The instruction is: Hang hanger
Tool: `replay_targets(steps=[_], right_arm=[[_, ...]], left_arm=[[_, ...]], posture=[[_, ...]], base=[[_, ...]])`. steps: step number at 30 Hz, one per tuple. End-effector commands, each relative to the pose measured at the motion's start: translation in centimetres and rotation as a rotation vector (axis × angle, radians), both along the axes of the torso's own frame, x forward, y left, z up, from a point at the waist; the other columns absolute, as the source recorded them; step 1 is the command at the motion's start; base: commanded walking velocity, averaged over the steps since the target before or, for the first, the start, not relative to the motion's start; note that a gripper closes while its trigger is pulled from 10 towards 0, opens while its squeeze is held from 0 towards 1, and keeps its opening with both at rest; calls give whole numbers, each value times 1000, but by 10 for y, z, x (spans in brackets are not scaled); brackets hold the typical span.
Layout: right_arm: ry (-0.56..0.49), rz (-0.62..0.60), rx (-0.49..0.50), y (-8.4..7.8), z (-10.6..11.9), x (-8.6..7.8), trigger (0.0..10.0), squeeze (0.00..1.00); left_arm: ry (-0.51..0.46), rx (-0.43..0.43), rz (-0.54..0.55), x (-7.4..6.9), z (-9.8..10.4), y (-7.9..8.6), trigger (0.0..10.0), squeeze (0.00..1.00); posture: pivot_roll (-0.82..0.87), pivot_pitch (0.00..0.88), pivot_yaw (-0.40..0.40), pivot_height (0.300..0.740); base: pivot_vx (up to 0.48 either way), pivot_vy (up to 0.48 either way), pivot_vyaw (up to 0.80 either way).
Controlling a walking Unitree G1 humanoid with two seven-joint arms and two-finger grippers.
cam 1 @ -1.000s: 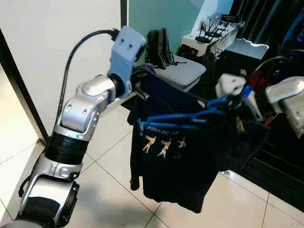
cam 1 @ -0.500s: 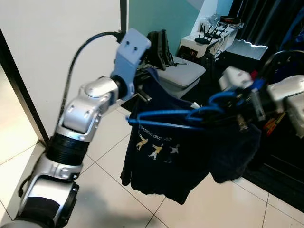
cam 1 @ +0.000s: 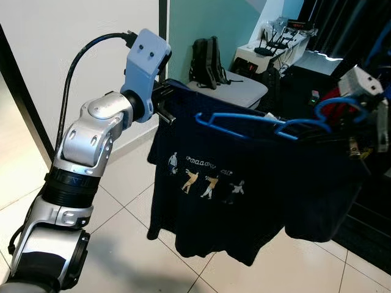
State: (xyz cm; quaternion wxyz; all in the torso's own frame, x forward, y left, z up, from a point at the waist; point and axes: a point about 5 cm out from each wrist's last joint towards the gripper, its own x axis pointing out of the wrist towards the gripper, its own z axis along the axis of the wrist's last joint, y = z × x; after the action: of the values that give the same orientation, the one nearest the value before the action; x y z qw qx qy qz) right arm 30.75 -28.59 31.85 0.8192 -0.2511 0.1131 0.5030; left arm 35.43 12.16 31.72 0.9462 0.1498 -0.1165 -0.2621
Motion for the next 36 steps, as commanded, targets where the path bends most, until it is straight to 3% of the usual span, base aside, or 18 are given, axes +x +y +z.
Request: replay_targets(steps=[1, 7, 11, 16, 17, 18, 21, 24, 32, 36], right_arm=[[-21, -50, 28, -10, 6, -4, 10000, 0], [-60, -106, 49, -13, 8, 2, 10000, 0], [-46, -138, -19, -7, -5, 11, 10000, 0], [-35, -138, -44, -3, -10, 13, 10000, 0], [-34, -134, -55, 3, -14, 16, 10000, 0], [-34, -134, -55, 3, -14, 16, 10000, 0], [-57, -134, -24, 18, -19, 26, 10000, 0], [-71, -139, 6, 23, -20, 29, 10000, 0], [-65, -123, 87, 41, -29, 36, 10000, 0], [-88, -191, 152, 45, -32, 44, 10000, 0]], left_arm=[[-40, -9, 47, 1, 10, 12, 0, 0], [-39, -15, 16, -2, 8, 2, 0, 0], [-38, -43, -40, -6, 10, -12, 0, 0], [-39, -53, -62, -8, 12, -18, 0, 0], [-35, -81, -104, -10, 14, -28, 0, 0], [-35, -81, -104, -10, 14, -28, 0, 0], [-14, -117, -170, -14, 14, -49, 0, 0], [-3, -124, -184, -14, 12, -56, 0, 0], [29, -131, -155, -12, 6, -60, 0, 0], [32, -109, -121, -10, 2, -58, 0, 0]], posture=[[7, 0, -82, 740], [4, 0, -82, 740], [7, 0, -85, 740], [7, 0, -85, 740], [7, 0, -85, 740], [7, 0, -85, 740], [2, 0, -79, 740], [1, 0, -77, 740], [-1, 0, -71, 740], [0, 0, -69, 740]], base=[[0, 0, 0], [0, 0, 0], [0, 0, 0], [0, 0, 0], [0, 0, 0], [0, 0, 0], [0, 0, 0], [0, 0, 0], [0, 0, 0], [0, 0, 0]])
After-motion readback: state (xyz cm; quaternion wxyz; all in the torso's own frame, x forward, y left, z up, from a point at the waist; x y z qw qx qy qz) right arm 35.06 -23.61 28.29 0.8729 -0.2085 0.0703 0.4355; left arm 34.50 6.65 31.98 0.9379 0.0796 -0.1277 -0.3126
